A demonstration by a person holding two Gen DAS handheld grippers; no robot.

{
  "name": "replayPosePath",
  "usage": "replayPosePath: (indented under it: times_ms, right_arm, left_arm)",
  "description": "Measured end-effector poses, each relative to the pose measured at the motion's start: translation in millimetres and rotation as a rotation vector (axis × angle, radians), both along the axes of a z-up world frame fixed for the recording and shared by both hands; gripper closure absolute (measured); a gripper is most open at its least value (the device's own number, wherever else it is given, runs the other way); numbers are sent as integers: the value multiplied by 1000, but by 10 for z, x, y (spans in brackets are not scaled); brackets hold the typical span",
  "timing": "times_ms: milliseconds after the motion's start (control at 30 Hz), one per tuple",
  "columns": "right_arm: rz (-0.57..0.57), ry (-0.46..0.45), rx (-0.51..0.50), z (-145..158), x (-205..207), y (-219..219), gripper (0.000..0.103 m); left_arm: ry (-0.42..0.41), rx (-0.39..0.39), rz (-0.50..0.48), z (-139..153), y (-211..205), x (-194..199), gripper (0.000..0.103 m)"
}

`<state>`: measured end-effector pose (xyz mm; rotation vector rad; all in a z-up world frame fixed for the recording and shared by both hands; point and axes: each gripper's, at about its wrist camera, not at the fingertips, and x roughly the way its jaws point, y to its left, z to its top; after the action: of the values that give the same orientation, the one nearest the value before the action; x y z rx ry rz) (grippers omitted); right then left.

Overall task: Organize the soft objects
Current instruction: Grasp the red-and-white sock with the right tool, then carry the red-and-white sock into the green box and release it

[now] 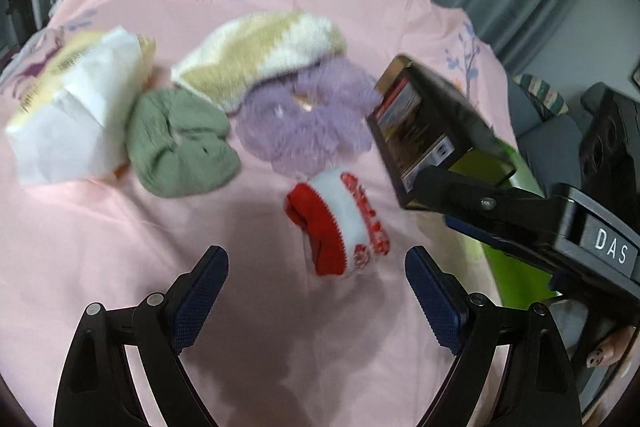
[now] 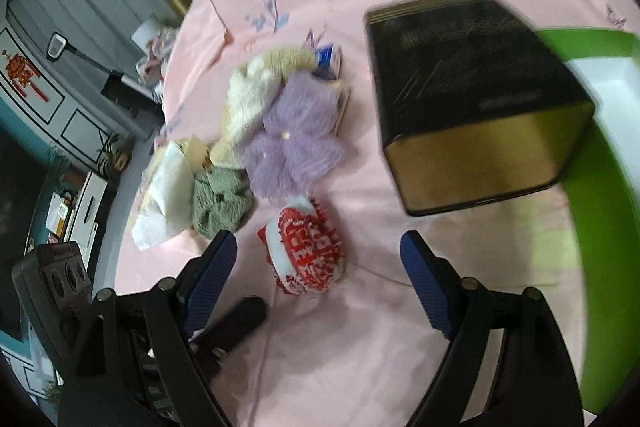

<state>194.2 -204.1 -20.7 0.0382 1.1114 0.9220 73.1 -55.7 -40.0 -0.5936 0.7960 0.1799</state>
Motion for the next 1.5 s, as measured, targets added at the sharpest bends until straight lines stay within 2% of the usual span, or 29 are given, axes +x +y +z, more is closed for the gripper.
replayPosePath:
  times_ms: [100, 200, 267, 300, 333, 400, 433, 467, 500, 700, 933, 1233, 1500]
  right_arm:
    - [35, 27, -30, -163, -5, 165, 34]
    - [60, 55, -47, -283, 29, 275, 46]
    - [80, 84, -28, -346, 49, 313, 50]
    - [98, 103, -9, -377, 52, 326, 58]
    - [111, 124, 7, -405, 55, 342, 61]
    - [109, 151, 22, -456, 81, 346, 65]
    - [112, 157, 31, -464, 82, 344, 66]
    - [118, 161, 34, -464, 76, 342, 67]
    - [120, 164, 37, -462, 71, 333, 68]
    - [138, 138, 50, -322, -35, 282, 71]
    - [149, 69, 133, 128, -176, 81, 71]
    - [98, -75, 233, 734, -194, -462, 71]
    - [-13, -132, 296, 972, -16, -1060, 71]
  left_arm:
    - [-1, -11, -23, -81, 0, 78, 14]
    - [-1, -12, -27, -146, -16, 141, 26]
    - [-4, -9, -25, -168, -10, 172, 27]
    - [-7, 0, -25, -184, -12, 195, 27]
    - [-7, 5, -27, -192, -3, 208, 29]
    - [-14, 8, -40, -204, -17, 218, 39]
    - [-20, -12, -51, -212, 1, 253, 44]
    - [-27, -44, -67, -222, 3, 257, 55]
    - [-30, -69, -76, -226, 2, 255, 60]
    - [-32, 6, -66, -49, -131, 185, 63]
    - [-112, 90, -73, 400, -322, -14, 63]
    - [-238, 207, -142, 994, -772, -15, 63]
    - [-296, 270, -249, 1292, -1285, 219, 63]
